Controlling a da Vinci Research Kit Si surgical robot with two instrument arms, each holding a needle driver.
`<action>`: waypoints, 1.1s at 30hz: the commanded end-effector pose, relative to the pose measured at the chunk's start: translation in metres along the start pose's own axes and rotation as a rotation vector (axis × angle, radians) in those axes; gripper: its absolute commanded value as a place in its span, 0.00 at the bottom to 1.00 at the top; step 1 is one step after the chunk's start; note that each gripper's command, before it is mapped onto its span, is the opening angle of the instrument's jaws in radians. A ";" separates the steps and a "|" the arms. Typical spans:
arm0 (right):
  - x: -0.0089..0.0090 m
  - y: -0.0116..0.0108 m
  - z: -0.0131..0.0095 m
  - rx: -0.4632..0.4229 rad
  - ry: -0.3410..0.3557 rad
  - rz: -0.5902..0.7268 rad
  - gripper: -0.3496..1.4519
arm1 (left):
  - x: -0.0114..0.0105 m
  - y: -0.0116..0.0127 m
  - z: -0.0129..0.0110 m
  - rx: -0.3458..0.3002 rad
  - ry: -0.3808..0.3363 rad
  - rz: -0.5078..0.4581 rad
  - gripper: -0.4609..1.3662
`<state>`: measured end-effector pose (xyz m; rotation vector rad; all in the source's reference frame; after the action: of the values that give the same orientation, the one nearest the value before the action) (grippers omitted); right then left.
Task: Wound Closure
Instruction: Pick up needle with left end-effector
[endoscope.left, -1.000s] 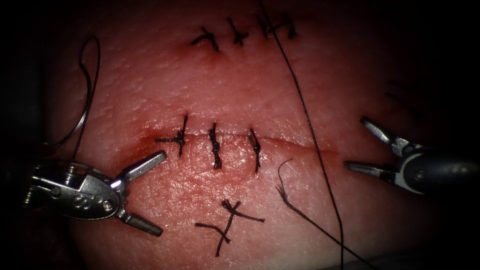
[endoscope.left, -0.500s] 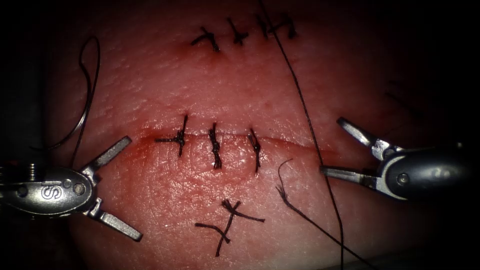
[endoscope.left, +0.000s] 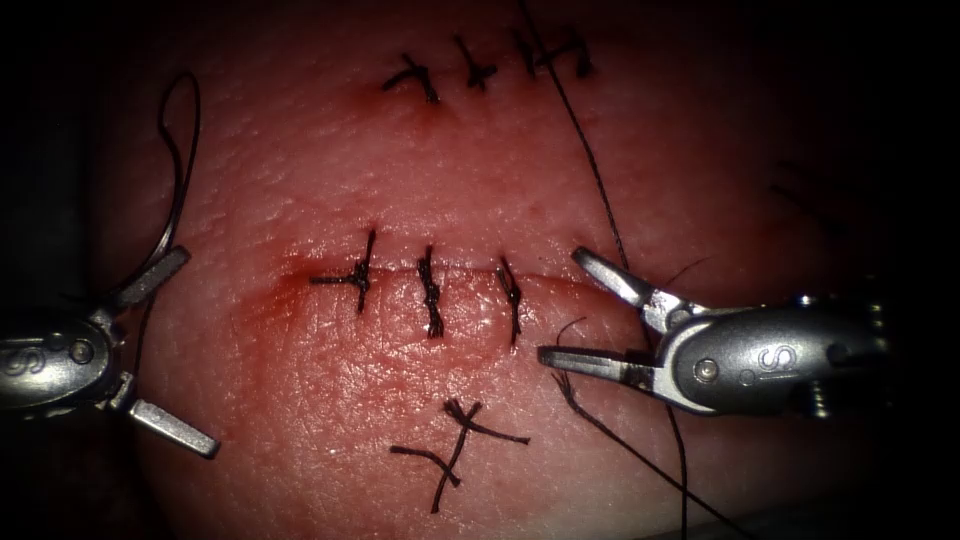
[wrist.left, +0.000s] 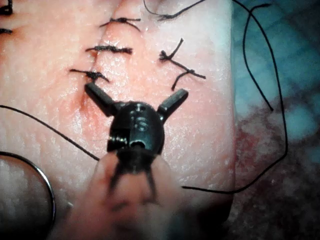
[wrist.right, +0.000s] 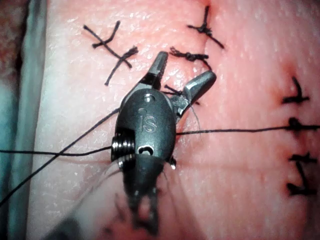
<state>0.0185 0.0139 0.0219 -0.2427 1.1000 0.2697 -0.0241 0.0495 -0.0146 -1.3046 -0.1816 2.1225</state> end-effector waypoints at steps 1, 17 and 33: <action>-0.0001 -0.0001 0.0002 0.008 -0.005 -0.002 0.79 | 0.0001 -0.0002 -0.0003 0.013 0.000 -0.003 0.91; -0.0004 -0.0004 0.0003 0.013 -0.007 -0.006 0.80 | 0.0007 -0.0012 -0.0008 0.082 -0.024 0.006 0.89; -0.0005 -0.0008 0.0004 0.016 -0.011 -0.009 0.81 | -0.0023 -0.0061 -0.0017 0.245 -0.086 0.119 0.75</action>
<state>0.0189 0.0132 0.0225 -0.2374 1.0894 0.2579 -0.0192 0.0525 -0.0108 -1.1086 0.1192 2.2226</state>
